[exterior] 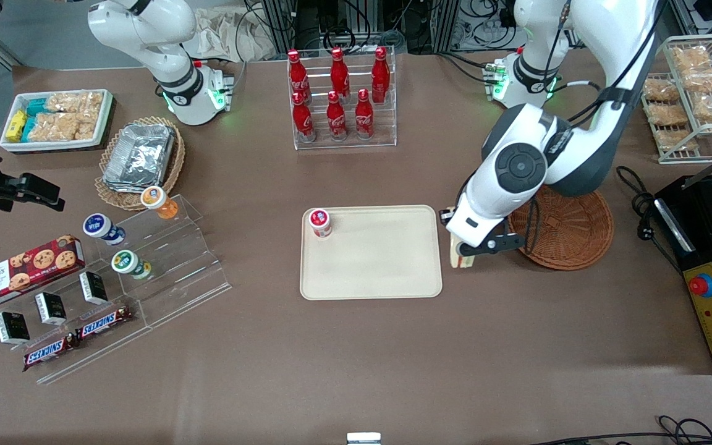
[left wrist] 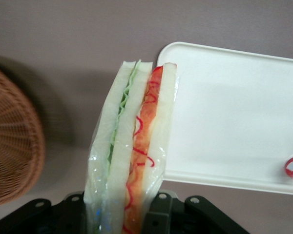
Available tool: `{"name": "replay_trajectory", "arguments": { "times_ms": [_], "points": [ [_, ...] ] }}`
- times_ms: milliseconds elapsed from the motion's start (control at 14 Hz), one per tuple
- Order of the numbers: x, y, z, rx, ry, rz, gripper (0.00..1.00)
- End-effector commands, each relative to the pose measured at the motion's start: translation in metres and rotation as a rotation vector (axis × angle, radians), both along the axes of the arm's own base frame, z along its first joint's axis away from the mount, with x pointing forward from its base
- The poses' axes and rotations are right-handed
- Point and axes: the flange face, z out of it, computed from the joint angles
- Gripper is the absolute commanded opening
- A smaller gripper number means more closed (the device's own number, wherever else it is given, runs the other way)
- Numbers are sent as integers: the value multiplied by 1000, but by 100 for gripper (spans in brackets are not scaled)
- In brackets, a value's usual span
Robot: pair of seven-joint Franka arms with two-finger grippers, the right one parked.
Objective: Place sandwich from basket to tray
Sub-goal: 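Lift the sandwich out of the basket toward the cream tray, then lower the sandwich onto the cream tray beside its rim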
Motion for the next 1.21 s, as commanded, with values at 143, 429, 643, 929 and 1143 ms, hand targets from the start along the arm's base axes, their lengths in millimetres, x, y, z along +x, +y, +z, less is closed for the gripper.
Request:
{"name": "replay_trajectory", "arguments": {
  "times_ms": [143, 429, 643, 929, 1143],
  "points": [
    [0, -51, -60, 43, -54, 28, 39],
    [-5, -70, -106, 66, -78, 16, 39],
    [-5, -70, -128, 65, -72, 0, 40],
    [-8, -70, -142, 66, -54, -4, 42],
    [-8, -71, -148, 61, -50, -5, 47]
  ]
}}
